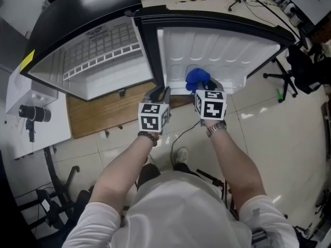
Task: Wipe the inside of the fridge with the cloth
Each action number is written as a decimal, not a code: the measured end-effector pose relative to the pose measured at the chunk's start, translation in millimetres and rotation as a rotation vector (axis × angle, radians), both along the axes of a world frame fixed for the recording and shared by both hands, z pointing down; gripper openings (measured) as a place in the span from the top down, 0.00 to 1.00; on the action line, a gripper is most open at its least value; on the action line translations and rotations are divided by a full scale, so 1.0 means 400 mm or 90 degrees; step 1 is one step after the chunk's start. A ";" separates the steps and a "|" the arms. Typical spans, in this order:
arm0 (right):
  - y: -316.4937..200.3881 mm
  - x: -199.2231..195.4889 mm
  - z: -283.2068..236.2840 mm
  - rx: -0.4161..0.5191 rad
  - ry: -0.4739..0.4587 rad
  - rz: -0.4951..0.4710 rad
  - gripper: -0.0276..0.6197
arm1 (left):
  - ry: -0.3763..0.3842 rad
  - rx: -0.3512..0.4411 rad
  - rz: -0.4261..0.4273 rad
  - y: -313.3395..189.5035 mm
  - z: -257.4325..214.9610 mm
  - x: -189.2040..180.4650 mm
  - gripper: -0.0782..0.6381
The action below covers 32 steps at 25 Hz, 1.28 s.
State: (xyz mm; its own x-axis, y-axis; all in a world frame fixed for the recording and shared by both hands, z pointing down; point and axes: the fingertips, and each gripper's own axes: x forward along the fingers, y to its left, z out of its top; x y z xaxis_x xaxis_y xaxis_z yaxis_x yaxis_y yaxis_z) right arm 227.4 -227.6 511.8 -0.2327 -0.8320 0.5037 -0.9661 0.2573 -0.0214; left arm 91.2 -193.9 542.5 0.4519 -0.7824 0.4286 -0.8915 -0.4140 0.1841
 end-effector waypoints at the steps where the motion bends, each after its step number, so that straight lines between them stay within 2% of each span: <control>1: 0.001 0.021 0.002 -0.001 0.004 0.007 0.90 | 0.000 -0.001 -0.002 0.001 0.000 -0.001 0.80; 7: 0.000 0.153 0.009 -0.005 0.020 0.059 0.90 | 0.012 -0.002 -0.013 0.016 0.000 -0.002 0.82; 16: 0.005 0.280 0.001 -0.009 0.039 0.118 0.90 | 0.033 -0.009 -0.036 0.042 0.008 0.003 0.82; 25: 0.015 0.377 -0.012 -0.006 0.050 0.173 0.90 | 0.049 -0.020 -0.034 0.062 0.016 0.034 0.80; 32: 0.025 0.402 -0.033 0.003 0.047 0.183 0.90 | 0.090 -0.046 -0.027 0.068 0.023 0.081 0.73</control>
State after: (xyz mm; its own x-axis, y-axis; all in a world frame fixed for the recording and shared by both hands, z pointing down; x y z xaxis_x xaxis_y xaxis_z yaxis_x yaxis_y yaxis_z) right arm 388.3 -217.8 498.6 0.0492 -0.8611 0.5060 -0.9983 -0.0268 0.0515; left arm 123.5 -166.8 551.8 0.4788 -0.7717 0.4186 -0.8709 -0.3573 0.3375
